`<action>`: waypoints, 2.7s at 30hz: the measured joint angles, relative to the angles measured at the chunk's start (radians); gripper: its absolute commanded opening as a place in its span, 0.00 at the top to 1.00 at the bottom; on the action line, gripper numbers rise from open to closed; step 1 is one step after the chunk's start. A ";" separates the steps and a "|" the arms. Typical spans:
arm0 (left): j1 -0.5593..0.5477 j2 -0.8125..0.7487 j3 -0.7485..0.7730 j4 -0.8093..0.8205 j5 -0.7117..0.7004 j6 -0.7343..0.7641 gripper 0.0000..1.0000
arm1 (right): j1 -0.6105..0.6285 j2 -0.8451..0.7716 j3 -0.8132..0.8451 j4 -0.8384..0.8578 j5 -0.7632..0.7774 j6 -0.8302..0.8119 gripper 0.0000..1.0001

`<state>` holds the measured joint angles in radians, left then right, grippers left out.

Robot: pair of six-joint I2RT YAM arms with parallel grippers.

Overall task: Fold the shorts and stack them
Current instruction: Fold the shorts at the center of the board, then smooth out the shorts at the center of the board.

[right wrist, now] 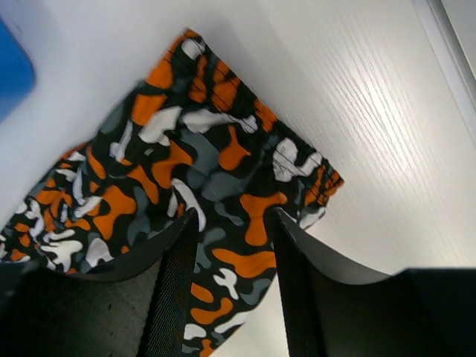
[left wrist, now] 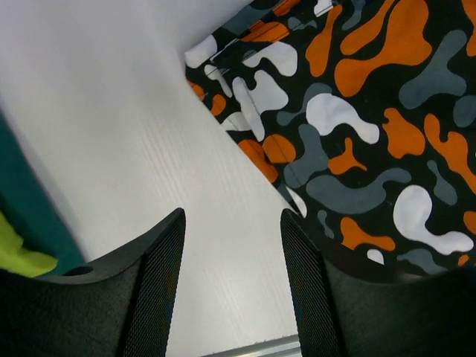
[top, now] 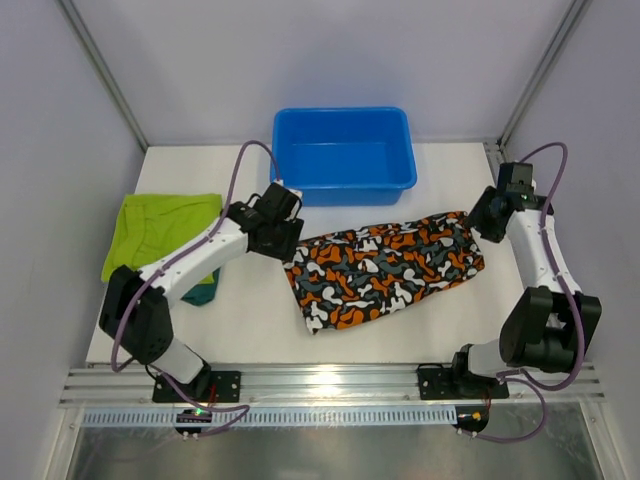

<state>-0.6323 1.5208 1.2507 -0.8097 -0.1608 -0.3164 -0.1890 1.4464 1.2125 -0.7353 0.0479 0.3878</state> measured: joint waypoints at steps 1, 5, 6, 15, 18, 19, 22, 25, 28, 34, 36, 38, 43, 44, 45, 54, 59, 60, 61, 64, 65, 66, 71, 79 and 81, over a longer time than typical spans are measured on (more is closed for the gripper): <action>0.006 0.023 0.000 0.018 0.016 0.001 0.44 | -0.007 -0.023 -0.036 0.002 0.000 0.000 0.52; 0.029 0.145 0.004 0.078 0.079 0.002 0.44 | -0.036 -0.053 -0.176 0.019 -0.006 0.004 0.52; 0.034 0.169 0.004 0.085 0.091 0.000 0.44 | -0.043 -0.054 -0.209 0.026 -0.010 0.007 0.52; 0.068 0.335 0.026 0.152 0.119 -0.030 0.86 | -0.062 -0.025 -0.348 0.148 -0.050 0.039 0.59; 0.075 0.377 0.028 0.171 0.108 -0.030 1.00 | -0.064 0.003 -0.348 0.182 -0.022 0.035 0.68; 0.077 0.380 0.028 0.174 0.106 -0.030 1.00 | -0.065 0.010 -0.348 0.186 -0.010 0.032 0.69; 0.087 0.380 0.032 0.183 0.082 -0.039 1.00 | -0.072 0.024 -0.348 0.185 0.026 0.022 0.69; 0.107 0.380 0.040 0.185 0.046 -0.044 1.00 | -0.075 0.024 -0.348 0.186 0.059 0.011 0.61; 0.131 0.369 0.043 0.184 0.033 -0.045 0.81 | -0.075 0.011 -0.348 0.188 0.063 0.007 0.55; 0.062 0.201 0.041 0.151 0.006 -0.060 0.60 | -0.075 -0.075 -0.394 0.238 -0.035 0.025 0.54; -0.023 0.089 0.000 0.163 0.001 -0.075 0.58 | -0.075 -0.091 -0.402 0.241 -0.051 0.031 0.54; -0.103 -0.028 -0.089 0.192 0.032 -0.097 0.55 | -0.075 -0.099 -0.408 0.244 -0.059 0.033 0.55; -0.184 -0.203 -0.351 0.216 0.143 -0.163 0.50 | -0.075 -0.116 -0.431 0.243 -0.069 0.033 0.54; -0.186 -0.209 -0.388 0.220 0.164 -0.177 0.49 | -0.075 -0.122 -0.437 0.244 -0.069 0.034 0.55; -0.188 -0.213 -0.415 0.226 0.179 -0.190 0.48 | -0.075 -0.129 -0.444 0.245 -0.070 0.034 0.54; -0.198 -0.166 -0.479 0.358 0.230 -0.282 0.47 | -0.075 -0.148 -0.470 0.242 -0.073 0.034 0.54; -0.218 -0.132 -0.453 0.386 0.214 -0.314 0.46 | -0.075 -0.159 -0.470 0.241 -0.073 0.033 0.54; -0.221 -0.132 -0.447 0.386 0.205 -0.320 0.45 | -0.075 -0.159 -0.470 0.241 -0.073 0.033 0.54; -0.224 -0.134 -0.443 0.386 0.195 -0.327 0.44 | -0.075 -0.159 -0.470 0.241 -0.073 0.033 0.54; -0.225 -0.138 -0.436 0.389 0.178 -0.343 0.44 | -0.075 -0.159 -0.470 0.241 -0.073 0.033 0.54; -0.225 -0.138 -0.436 0.392 0.176 -0.349 0.45 | -0.075 -0.159 -0.470 0.241 -0.073 0.033 0.55; -0.225 -0.135 -0.436 0.394 0.175 -0.357 0.46 | -0.075 -0.159 -0.470 0.242 -0.073 0.033 0.54; -0.225 -0.068 -0.435 0.409 0.169 -0.367 0.48 | -0.075 -0.159 -0.470 0.241 -0.071 0.034 0.52; -0.225 0.026 -0.355 0.396 0.077 -0.375 1.00 | -0.077 -0.159 -0.470 0.241 -0.019 0.063 0.52; -0.225 0.031 -0.289 0.371 0.032 -0.370 1.00 | -0.078 -0.151 -0.470 0.244 -0.003 0.064 0.52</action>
<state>-0.8570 1.5517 0.9619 -0.4385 -0.1284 -0.6861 -0.2668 1.2957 0.7429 -0.4915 0.0448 0.4522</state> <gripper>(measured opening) 0.003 0.481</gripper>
